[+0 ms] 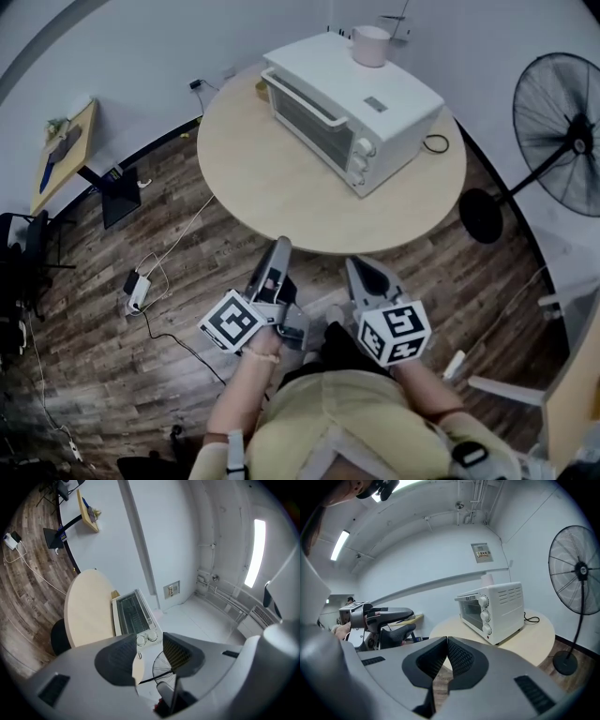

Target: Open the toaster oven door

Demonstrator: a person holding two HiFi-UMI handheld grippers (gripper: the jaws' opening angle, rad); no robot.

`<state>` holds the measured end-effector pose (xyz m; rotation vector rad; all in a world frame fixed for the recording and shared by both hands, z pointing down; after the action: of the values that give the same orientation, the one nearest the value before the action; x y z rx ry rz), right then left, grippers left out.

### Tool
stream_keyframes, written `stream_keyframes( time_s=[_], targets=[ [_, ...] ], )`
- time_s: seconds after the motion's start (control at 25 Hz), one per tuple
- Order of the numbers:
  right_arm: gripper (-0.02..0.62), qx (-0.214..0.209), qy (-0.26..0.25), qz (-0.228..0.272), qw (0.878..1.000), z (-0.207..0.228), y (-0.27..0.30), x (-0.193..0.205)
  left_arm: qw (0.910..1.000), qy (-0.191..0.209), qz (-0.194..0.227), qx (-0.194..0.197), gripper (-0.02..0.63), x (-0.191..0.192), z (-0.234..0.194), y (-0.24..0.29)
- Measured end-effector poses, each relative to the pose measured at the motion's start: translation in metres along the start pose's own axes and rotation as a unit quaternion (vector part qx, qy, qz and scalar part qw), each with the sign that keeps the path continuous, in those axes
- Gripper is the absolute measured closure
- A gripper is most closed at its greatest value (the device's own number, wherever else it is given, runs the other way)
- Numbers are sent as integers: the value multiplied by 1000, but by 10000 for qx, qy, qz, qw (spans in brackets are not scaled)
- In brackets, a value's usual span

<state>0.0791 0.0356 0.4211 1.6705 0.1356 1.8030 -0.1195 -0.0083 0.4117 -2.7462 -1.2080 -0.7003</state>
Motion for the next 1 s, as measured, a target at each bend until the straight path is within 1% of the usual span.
stream_keyframes(
  time_s=[0.24, 0.56, 0.76, 1.0],
  targets=[
    [592, 31, 65, -3, 10000, 36, 24, -24, 9995, 254, 96, -171, 449, -24, 5, 59],
    [592, -175, 38, -30, 9998, 70, 53, -51, 9984, 348, 368, -267, 449, -59, 18, 130],
    [592, -295, 60, -89, 9995, 87, 66, -57, 9987, 154, 479, 35, 449, -74, 26, 174],
    [592, -433, 115, -180, 9988, 102, 75, -56, 9988, 48, 489, 64, 445, -87, 32, 213]
  ],
)
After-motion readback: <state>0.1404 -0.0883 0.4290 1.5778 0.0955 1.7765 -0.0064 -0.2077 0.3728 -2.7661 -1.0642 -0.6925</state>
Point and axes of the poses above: the fingertips, and each gripper's own axes: y forward along the fingers, z to its right, x out of its underside, the point moved 7 cm from there along -y, backward along the fingers, and after that the axes turned 12 degrees about -z, right-handed, at the moved point
